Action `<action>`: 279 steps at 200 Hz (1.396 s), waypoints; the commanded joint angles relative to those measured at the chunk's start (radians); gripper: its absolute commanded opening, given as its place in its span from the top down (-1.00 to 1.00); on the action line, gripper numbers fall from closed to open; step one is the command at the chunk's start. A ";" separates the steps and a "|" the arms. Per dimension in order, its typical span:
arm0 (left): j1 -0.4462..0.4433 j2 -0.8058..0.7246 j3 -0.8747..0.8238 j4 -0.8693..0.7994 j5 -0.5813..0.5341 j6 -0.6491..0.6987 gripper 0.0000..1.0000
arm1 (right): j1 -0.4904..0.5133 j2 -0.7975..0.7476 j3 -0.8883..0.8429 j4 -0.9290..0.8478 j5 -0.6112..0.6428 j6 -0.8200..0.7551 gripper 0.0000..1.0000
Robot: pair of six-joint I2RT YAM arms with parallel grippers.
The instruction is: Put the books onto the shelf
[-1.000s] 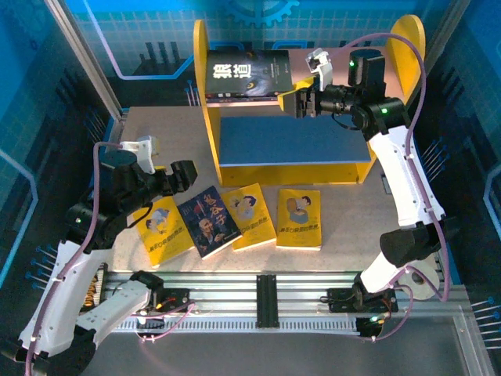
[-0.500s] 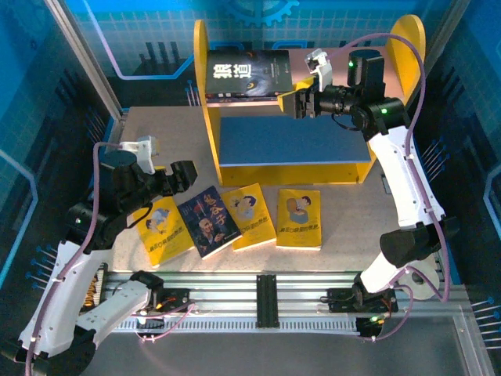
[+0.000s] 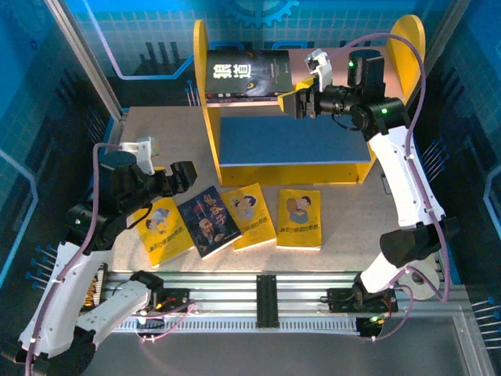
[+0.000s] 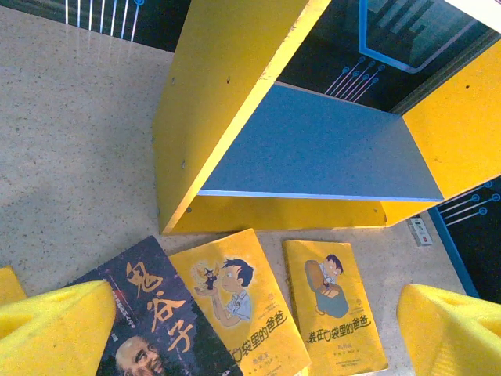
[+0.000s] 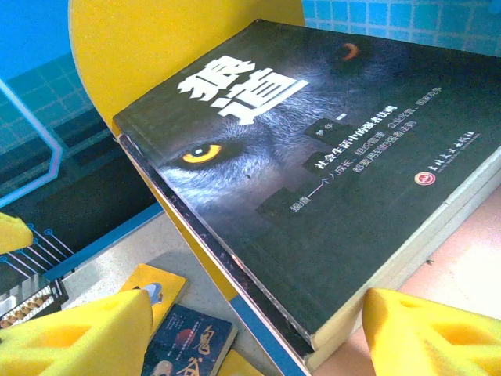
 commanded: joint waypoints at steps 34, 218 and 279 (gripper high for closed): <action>0.003 -0.010 -0.011 -0.001 -0.007 -0.003 -0.88 | 0.033 -0.035 0.007 -0.036 -0.044 -0.017 -0.44; 0.003 -0.011 -0.011 0.003 -0.010 0.003 -0.88 | 0.030 0.049 0.096 -0.050 -0.063 -0.011 -0.48; 0.003 -0.009 -0.011 0.002 -0.007 0.002 -0.88 | 0.012 0.036 0.088 -0.052 -0.029 -0.006 -0.50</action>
